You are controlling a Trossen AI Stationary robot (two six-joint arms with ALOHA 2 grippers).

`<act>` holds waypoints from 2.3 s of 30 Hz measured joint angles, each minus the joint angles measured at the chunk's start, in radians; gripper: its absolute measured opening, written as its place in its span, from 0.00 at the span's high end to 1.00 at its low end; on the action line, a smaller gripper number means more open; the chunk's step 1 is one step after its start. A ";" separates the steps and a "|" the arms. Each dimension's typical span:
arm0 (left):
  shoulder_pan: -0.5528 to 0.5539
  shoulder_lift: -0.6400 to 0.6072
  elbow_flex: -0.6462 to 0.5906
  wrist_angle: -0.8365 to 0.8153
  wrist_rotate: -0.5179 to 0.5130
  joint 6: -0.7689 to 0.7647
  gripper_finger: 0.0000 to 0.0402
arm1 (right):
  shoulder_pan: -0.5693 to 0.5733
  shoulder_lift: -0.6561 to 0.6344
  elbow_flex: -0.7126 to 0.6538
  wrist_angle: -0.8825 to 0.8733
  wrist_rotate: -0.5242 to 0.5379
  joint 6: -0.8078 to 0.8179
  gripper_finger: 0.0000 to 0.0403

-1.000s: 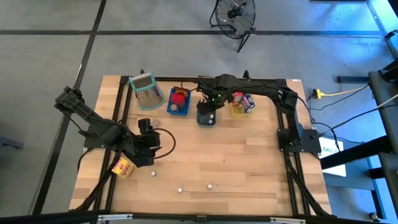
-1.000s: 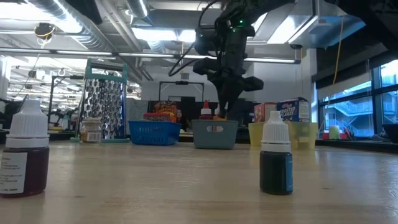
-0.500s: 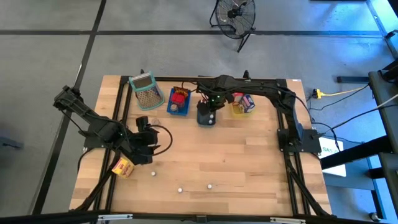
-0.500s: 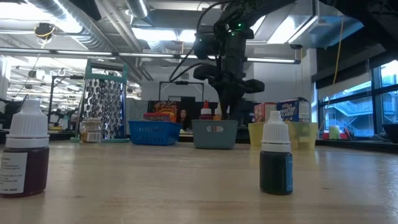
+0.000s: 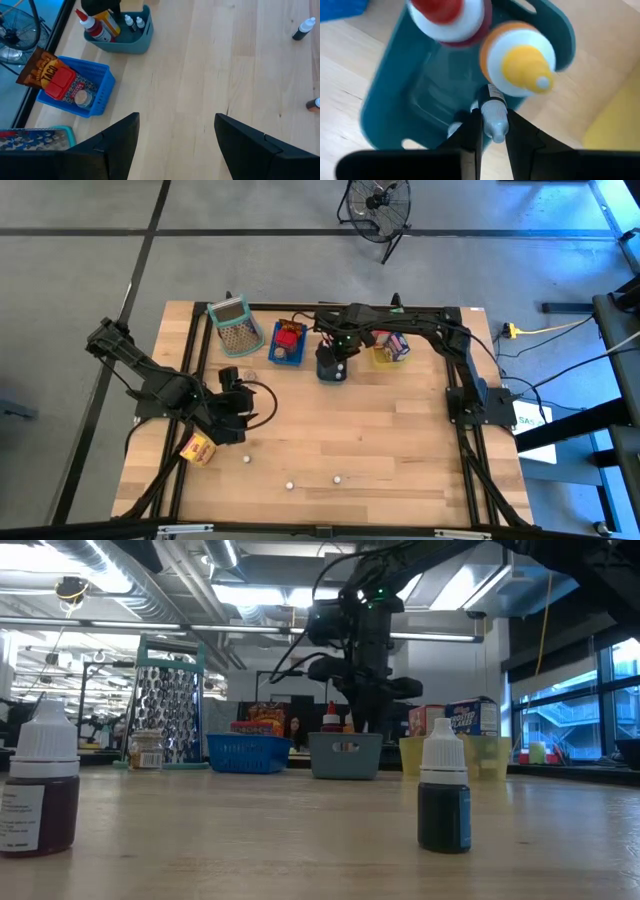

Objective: Pick & Place Kitchen Items
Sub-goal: Put the small black food coloring bottle into the dark green bin

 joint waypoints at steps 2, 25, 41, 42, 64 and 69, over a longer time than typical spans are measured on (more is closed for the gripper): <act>0.000 0.000 0.000 0.000 0.000 0.000 0.37 | 0.000 0.000 0.000 -0.003 0.001 0.000 0.85; 0.000 0.001 0.000 0.000 0.001 -0.001 0.37 | 0.000 0.041 0.000 0.020 0.011 -0.003 0.85; 0.000 0.001 0.000 0.000 0.001 -0.008 0.37 | 0.000 0.040 -0.023 0.035 0.011 -0.003 0.85; 0.000 0.001 0.000 0.001 0.001 -0.008 0.37 | 0.000 0.040 -0.027 0.037 0.011 -0.003 0.85; 0.000 0.001 0.000 0.000 0.001 -0.008 0.37 | 0.000 0.040 -0.038 0.068 0.008 -0.009 0.80; 0.000 0.001 0.000 0.000 0.001 -0.008 0.37 | 0.000 0.040 -0.038 0.067 0.008 -0.011 0.80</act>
